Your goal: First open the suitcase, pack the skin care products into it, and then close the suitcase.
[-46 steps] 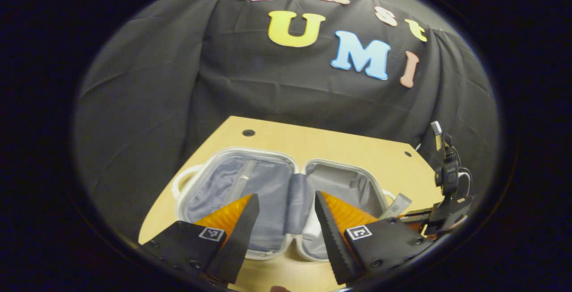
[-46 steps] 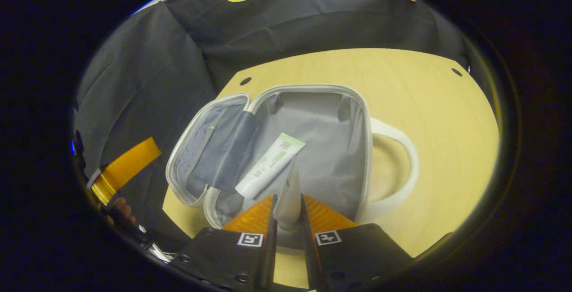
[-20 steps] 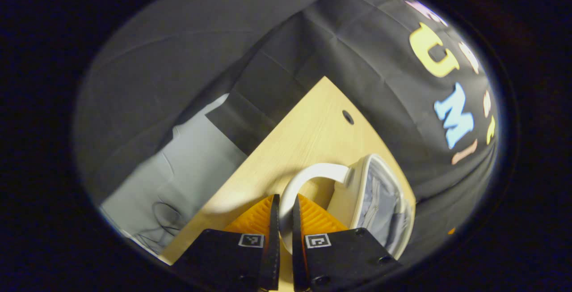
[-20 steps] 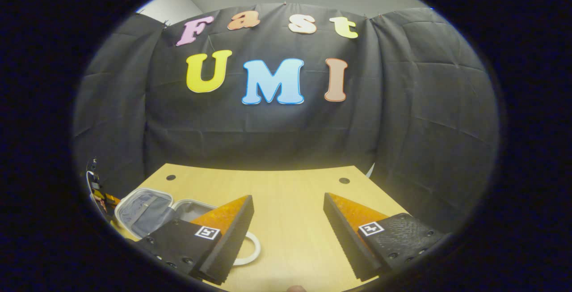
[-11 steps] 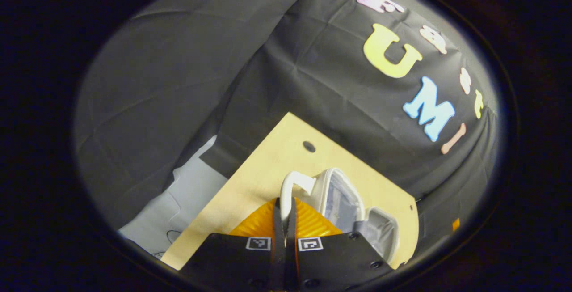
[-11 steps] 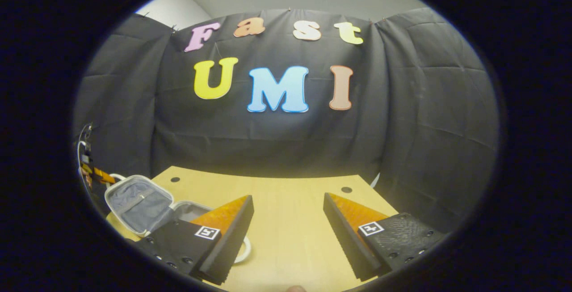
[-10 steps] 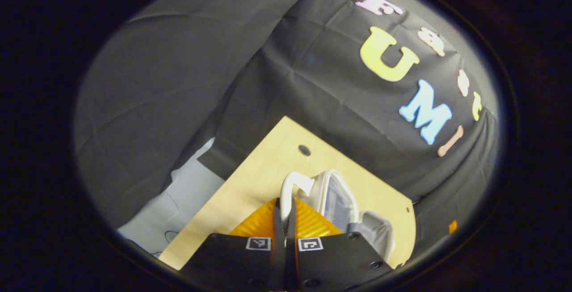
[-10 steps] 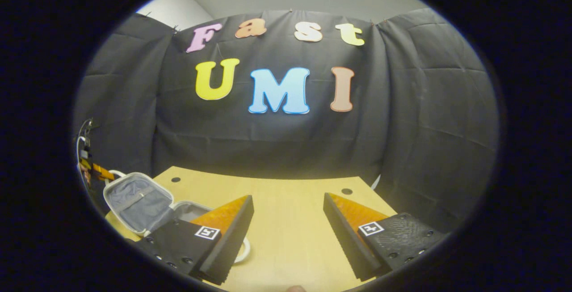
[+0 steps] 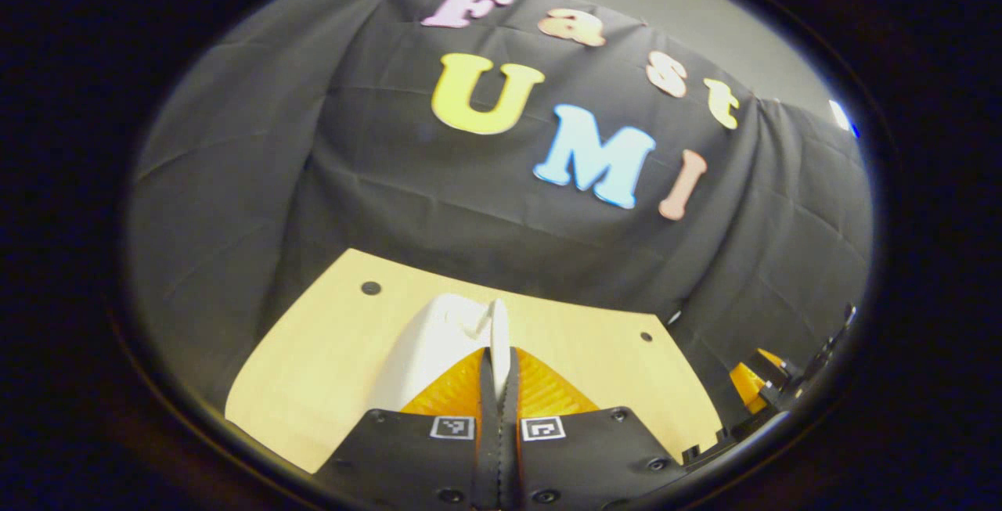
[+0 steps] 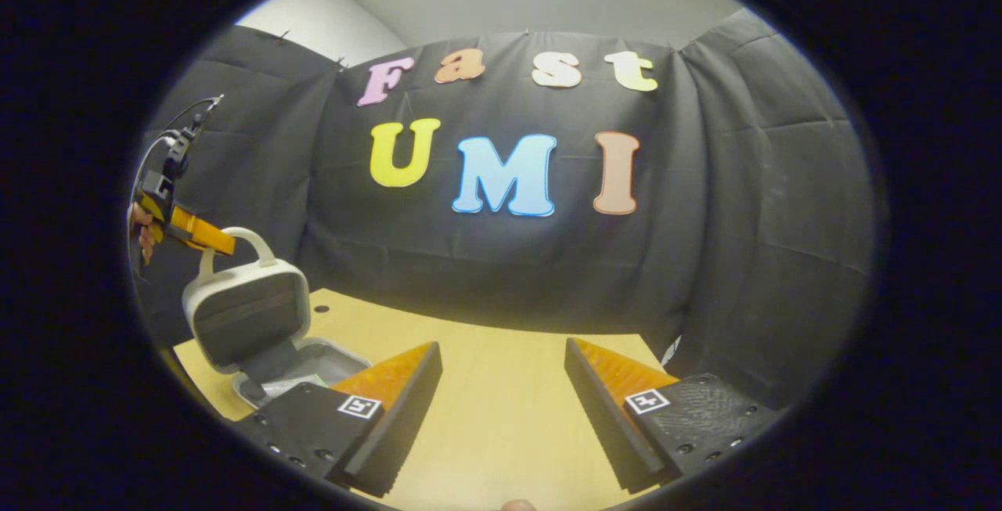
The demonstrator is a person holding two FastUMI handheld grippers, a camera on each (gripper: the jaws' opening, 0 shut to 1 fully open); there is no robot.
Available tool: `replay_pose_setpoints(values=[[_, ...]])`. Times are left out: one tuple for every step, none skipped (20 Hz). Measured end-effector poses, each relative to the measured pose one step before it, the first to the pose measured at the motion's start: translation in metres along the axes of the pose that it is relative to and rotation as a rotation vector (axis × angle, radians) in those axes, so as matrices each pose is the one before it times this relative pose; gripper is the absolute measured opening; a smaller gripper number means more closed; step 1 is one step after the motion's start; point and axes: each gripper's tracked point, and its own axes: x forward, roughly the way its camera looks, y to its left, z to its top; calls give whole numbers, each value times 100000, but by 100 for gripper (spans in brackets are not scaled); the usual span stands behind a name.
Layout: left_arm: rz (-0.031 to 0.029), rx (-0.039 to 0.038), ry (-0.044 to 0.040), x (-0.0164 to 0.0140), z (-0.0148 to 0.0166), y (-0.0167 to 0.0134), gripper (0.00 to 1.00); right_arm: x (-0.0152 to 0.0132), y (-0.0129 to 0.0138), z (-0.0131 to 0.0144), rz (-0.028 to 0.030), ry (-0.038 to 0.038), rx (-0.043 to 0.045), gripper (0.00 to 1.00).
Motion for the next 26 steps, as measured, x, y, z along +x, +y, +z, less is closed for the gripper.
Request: replay_pose_setpoints(values=[[522, 3726, 2342, 1475, -2075, -2287, 11, -221, -578, -660, 2297, 953, -54, 96], [-449, 2768, 3927, 1804, -2403, -3167, 11, -295, -300, -710, 2801, 1585, 1083, 96], [-960, 966, 2194, 1400, -1571, -2128, 8, -133, -259, -515, 1353, 1170, 553, 96], [-730, 1155, 2236, 1300, -1649, -1746, 7, 238, -362, -316, 410, 1099, 226, 96], [48, 1972, 2654, 1358, -1831, -1315, 8, -50, -400, -338, -438, 582, 229, 95], [194, 1342, 2261, 1102, -1634, -1097, 8, -625, -877, -818, -899, 1007, 1062, 98], [-478, -146, 1002, 728, -931, -666, 8, -175, -192, -302, -584, 717, 947, 98], [-656, 747, 1292, 653, -775, -556, 7, 107, -87, -339, -843, 560, 576, 96], [-118, 447, 1053, 818, -759, -293, 8, -40, -214, -190, -1057, 520, 290, 96], [-64, 310, 1342, 719, -691, -108, 8, -115, -20, -66, -901, 503, 111, 98], [-556, -678, 1092, 969, -611, -230, 8, -75, -44, -19, -741, 236, 214, 96], [-340, -563, 957, 809, -637, -71, 7, 7, 53, -44, -562, 181, 369, 96], [60, -64, 1590, 552, -570, -3, 8, -86, 19, -104, -760, 362, 434, 96], [-100, 722, 2990, 488, -1064, -378, 8, -65, 106, -16, -605, -103, 555, 96], [-33, 801, 2028, 495, -787, -343, 8, -201, 55, 78, -586, -122, 451, 96], [-202, 809, 857, 126, -397, -53, 6, -133, 63, -67, -619, 4, 7, 96], [-310, 848, 562, 281, -533, -107, 10, -175, -189, -51, -1449, -42, -116, 96], [-579, -27, 460, 115, -41, -98, 10, -191, -209, 119, -1225, 11, 233, 96], [-848, -104, 5, 214, -208, -83, 12, -239, -87, -55, -1022, 387, 1068, 96], [-1728, -755, 69, 104, -193, -233, 13, -213, 52, -180, -561, 523, 522, 96], [-1395, -1331, -435, 66, -12, -91, 17, -191, -96, -122, -1031, 701, -86, 96], [-2270, -2184, -1095, -140, -16, -315, 23, -209, -204, -55, -1280, 350, -344, 98], [590, -1305, -2224, -308, 377, 138, 27, -235, -216, 179, -1312, 64, -24, 96], [999, 1984, -6319, -1267, 1352, 231, 27, -345, -317, 334, -2548, 389, 509, 96], [-84, 1085, -2925, -954, 816, -34, 27, -219, -108, 382, -974, -275, 391, 96], [693, 1641, -3452, -867, 963, -24, 34, -208, -125, 482, -1142, -1121, 430, 96]])
